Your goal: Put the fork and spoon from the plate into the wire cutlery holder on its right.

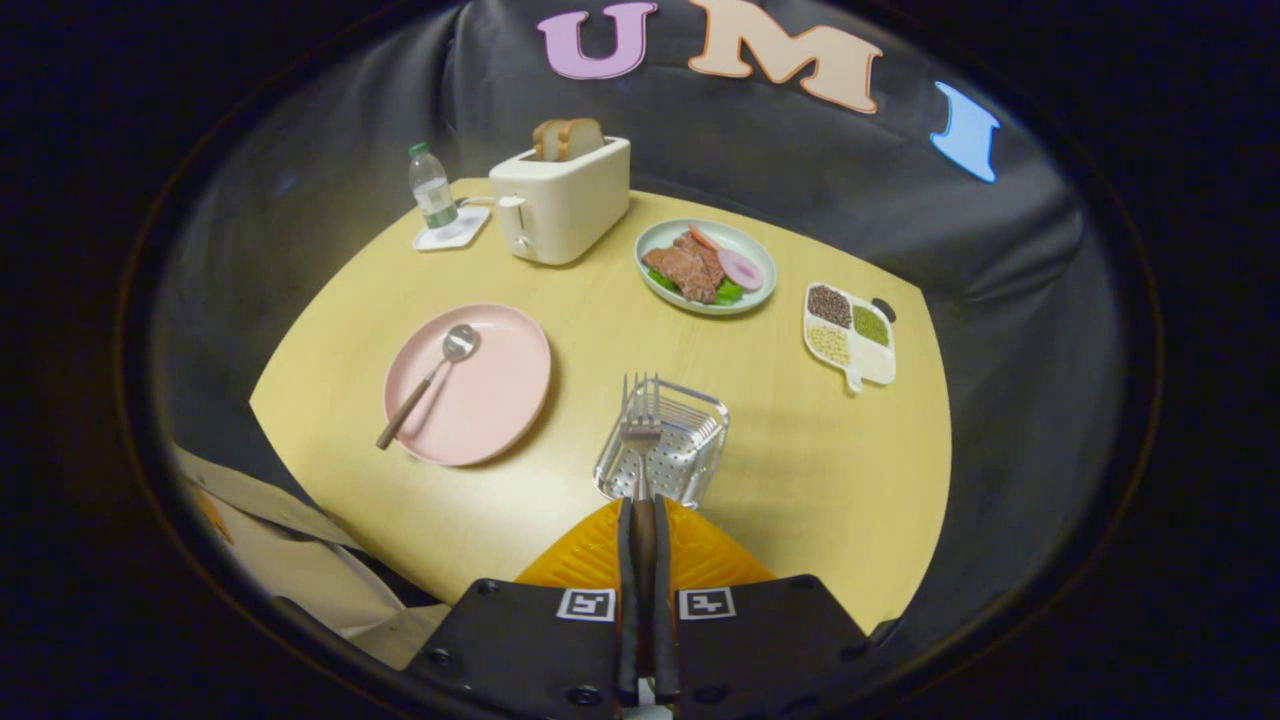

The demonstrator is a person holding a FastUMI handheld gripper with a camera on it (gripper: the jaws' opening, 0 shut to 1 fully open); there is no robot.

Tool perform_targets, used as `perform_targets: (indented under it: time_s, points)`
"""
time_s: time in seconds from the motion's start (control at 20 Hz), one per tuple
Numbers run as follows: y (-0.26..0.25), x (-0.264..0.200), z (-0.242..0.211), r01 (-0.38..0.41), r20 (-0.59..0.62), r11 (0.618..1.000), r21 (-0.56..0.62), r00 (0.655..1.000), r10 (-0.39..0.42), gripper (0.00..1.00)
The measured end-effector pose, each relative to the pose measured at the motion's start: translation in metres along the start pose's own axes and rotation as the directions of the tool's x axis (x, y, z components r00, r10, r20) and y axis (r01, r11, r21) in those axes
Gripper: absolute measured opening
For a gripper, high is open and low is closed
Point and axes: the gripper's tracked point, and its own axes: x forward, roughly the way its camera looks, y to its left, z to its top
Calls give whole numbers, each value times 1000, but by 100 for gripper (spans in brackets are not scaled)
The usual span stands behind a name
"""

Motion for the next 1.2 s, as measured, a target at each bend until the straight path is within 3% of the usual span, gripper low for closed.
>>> perform_targets:
  time_s: [0.4, 1.0, 1.2]
  points:
    - [-9, 20, -11, -68, -149, 989, -131, 988, 48, 9]
    - [-12, 47, -8, -83, -313, 993, -86, 948, 53, 9]
    - [-12, 48, 3, -64, -265, 997, -53, 963, 48, 18]
